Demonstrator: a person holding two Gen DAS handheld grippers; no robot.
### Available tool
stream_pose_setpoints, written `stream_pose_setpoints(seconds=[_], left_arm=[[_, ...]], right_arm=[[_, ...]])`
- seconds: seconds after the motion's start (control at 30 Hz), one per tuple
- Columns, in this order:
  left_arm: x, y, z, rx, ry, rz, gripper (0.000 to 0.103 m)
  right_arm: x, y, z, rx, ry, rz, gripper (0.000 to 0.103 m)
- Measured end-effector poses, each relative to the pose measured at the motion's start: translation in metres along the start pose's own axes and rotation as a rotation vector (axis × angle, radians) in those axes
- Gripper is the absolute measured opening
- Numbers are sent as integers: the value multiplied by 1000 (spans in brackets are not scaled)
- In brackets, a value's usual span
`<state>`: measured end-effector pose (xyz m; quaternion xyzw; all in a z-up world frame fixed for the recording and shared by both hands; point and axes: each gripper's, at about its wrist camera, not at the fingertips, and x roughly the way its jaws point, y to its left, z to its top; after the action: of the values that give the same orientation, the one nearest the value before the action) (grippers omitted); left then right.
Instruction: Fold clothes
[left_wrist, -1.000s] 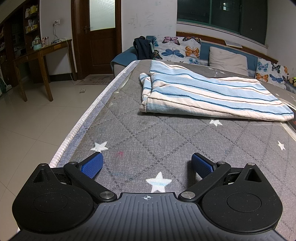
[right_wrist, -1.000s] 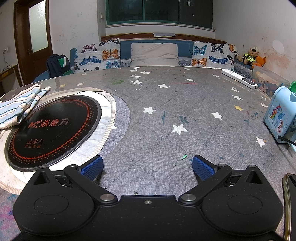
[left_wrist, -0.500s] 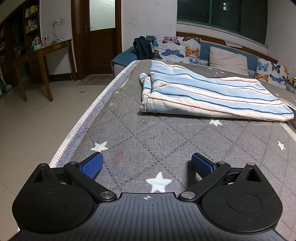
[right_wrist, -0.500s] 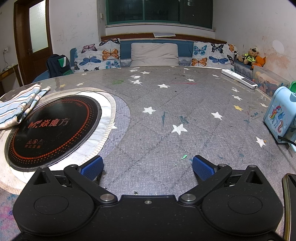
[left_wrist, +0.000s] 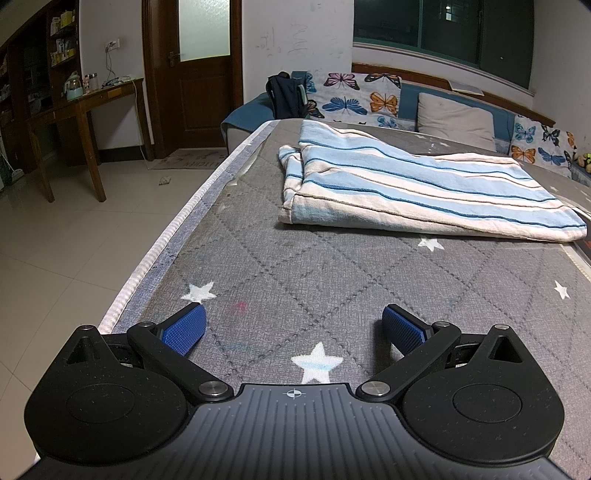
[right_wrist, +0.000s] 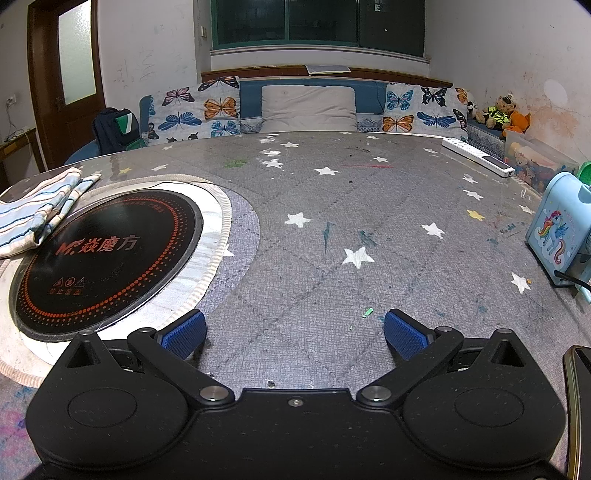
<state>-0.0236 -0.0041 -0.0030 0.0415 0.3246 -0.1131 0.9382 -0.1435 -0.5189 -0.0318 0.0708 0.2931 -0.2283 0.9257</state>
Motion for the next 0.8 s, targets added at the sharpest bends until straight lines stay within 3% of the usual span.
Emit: stream_pose_setpoints(seconds=[0.8], left_arm=[[0, 0, 0, 0, 0, 0, 103]], right_arm=[[1, -1, 0, 0, 0, 0, 103]])
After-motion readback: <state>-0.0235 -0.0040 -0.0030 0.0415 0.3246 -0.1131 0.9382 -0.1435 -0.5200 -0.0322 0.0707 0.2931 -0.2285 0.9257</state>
